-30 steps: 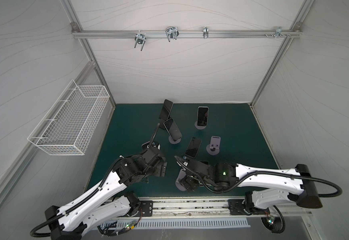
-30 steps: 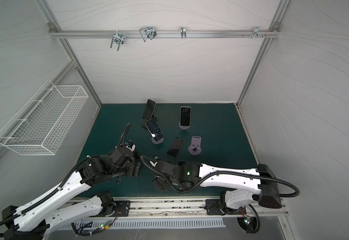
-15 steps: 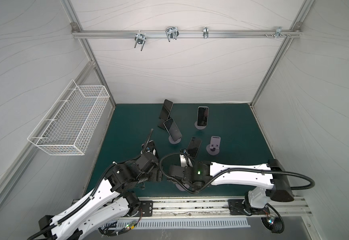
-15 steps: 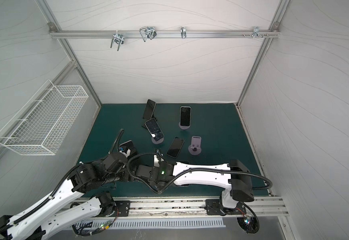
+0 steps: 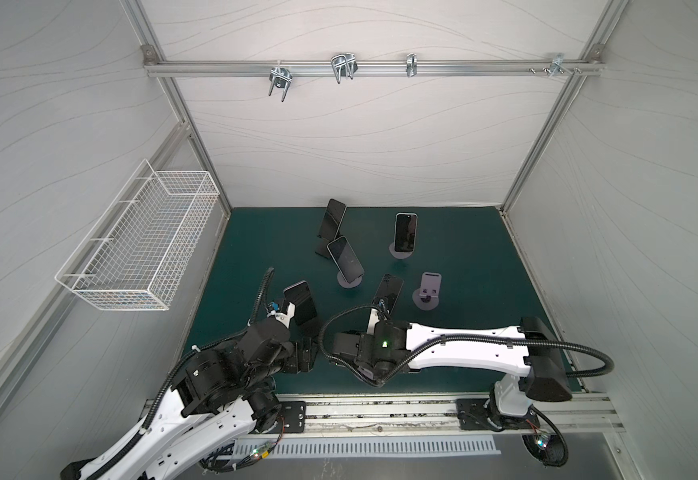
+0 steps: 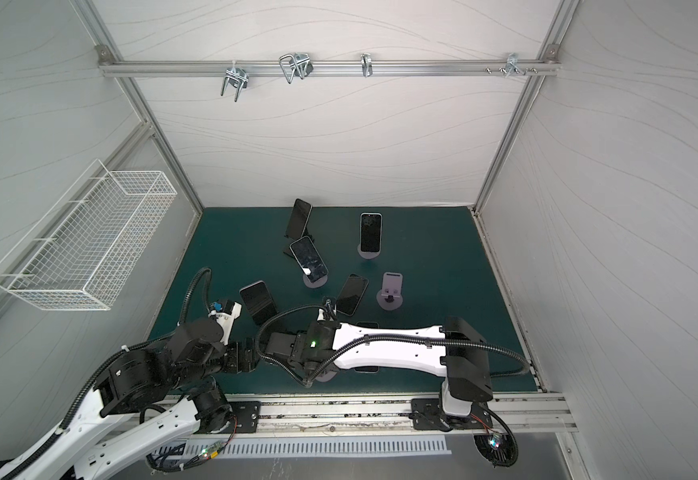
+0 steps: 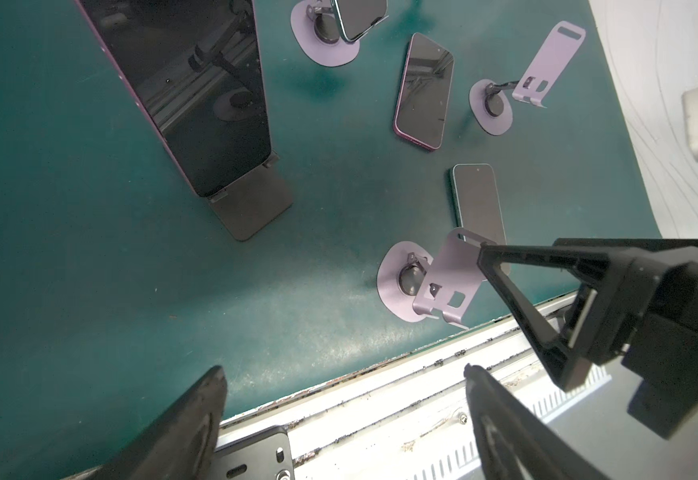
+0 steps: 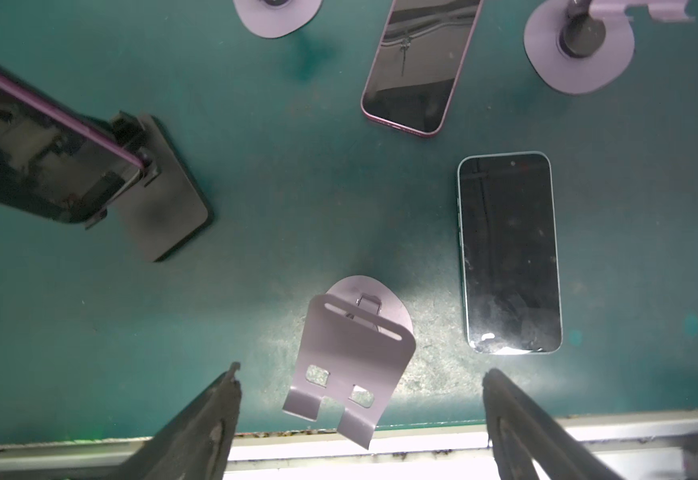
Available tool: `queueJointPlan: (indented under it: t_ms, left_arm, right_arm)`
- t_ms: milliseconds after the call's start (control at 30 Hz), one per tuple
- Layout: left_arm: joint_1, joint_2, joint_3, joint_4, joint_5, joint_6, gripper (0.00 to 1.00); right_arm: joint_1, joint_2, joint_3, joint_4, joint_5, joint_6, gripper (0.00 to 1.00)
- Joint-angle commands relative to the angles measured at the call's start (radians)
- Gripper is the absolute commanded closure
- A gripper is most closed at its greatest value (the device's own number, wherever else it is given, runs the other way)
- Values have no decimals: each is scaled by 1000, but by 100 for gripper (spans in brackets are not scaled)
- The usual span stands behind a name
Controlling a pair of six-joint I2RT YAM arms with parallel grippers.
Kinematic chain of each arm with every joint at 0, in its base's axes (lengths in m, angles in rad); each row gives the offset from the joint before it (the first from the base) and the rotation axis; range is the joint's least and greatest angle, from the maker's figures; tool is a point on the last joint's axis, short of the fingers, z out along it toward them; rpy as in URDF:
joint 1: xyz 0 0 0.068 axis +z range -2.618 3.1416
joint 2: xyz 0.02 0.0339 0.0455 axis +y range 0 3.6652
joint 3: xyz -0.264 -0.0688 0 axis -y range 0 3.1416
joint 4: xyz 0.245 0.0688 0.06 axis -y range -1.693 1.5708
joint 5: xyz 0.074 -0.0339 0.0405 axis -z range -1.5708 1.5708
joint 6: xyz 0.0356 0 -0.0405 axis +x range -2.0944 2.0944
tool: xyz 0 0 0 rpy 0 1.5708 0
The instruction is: Remove the phone from the phone stand
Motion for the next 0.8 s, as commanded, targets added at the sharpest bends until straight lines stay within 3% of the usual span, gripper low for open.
queueJointPlan:
  t_ms: [0, 300, 767]
  left_arm:
    - [-12, -15, -7, -4, -16, -25, 10]
    - [-13, -12, -18, 14, -22, -19, 11]
    - [-13, 0, -17, 15, -25, -15, 11]
  right_arm:
    - [1, 37, -3, -64, 9, 118, 8]
    - [-11, 84, -18, -16, -10, 148, 8]
    - [-54, 195, 19, 5, -36, 125, 20]
